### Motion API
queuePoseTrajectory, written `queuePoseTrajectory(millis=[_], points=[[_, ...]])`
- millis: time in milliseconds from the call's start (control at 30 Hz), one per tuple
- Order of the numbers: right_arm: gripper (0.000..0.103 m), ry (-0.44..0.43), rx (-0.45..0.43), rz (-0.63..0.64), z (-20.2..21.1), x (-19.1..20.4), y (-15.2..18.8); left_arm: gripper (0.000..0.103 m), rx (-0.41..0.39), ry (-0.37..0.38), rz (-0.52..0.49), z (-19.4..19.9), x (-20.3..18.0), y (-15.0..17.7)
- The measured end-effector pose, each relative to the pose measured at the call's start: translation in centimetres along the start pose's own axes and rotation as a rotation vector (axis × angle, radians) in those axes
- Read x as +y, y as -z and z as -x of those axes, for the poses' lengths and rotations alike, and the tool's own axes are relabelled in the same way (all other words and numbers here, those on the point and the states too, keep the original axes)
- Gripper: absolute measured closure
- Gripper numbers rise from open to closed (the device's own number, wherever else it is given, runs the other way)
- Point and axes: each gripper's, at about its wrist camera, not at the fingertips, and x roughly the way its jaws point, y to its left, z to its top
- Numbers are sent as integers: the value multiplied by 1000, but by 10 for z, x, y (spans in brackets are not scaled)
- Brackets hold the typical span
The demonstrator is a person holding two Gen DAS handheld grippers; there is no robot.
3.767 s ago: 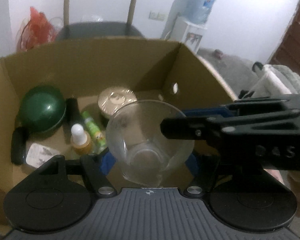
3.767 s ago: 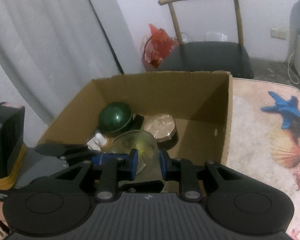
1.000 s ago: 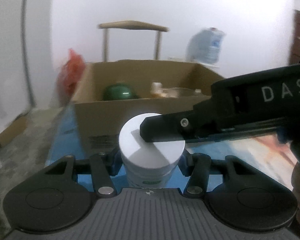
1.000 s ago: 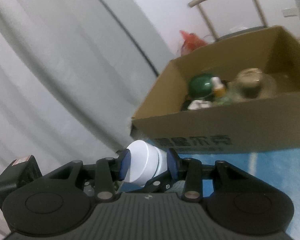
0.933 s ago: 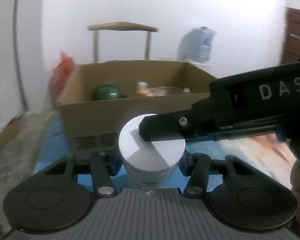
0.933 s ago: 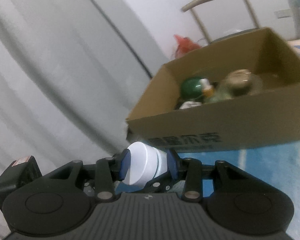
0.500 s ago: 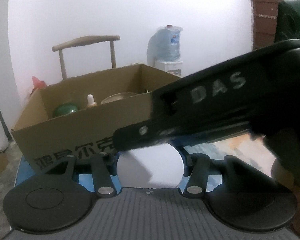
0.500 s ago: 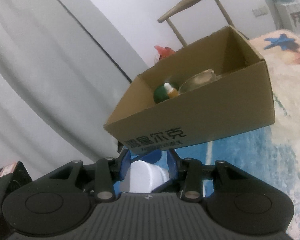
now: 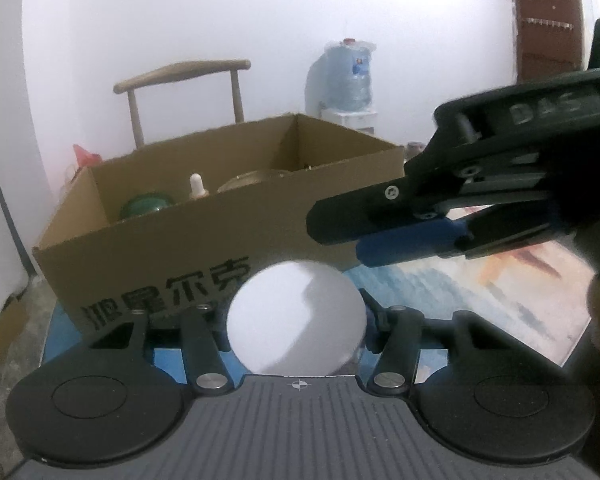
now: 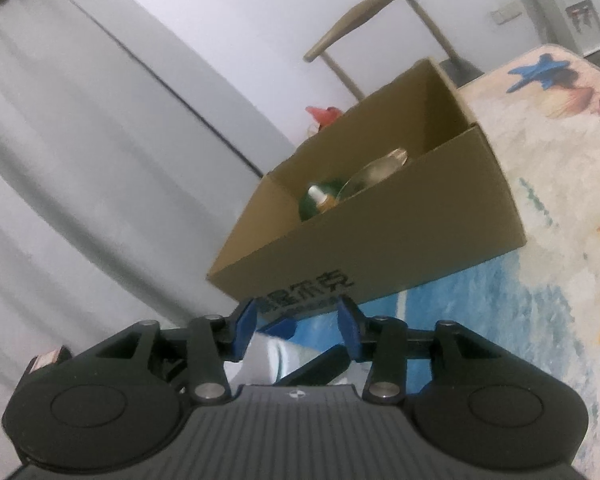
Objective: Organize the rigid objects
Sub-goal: 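Grasp the white pill bottle by its cap with the right gripper, then lift the white pill bottle and carry it into the box, right gripper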
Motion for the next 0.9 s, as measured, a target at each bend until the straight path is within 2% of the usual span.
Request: queuePoseTrajectory(millis=[67,133,167,233,300,400,467,533,700,900], points=[[51,1,5,15,-1,3,2,39,7,-1,-8,-5,1,-2],[51,1,7,14,0,2,2,29,9,-1,-12,-5,0,0],[51,1,6,12,0,2,2,28,5,1,-13,-4,1,0],[51,3,2,14,1,1,0,17,-4,9,-14,-1,1,0],[51,1,-1,14,1,1,0,13,-16,14,-14,2,2,2],[51,1,-3,10,1,0,1,13,-20,19,-21,2,2,1],[51,-2,2,5,-1,-1,1,17,-14,21,-25,1,1,0],[51,-3,7,4,-2,-2,1,30,-6,26,-20,-1,1,1],[51,2,24,-13,-9,-5,3,49,8,49,12,-6,5,3],[53,-29,26,-38,-13,-13,7,50,10,47,23,-7,5,4]])
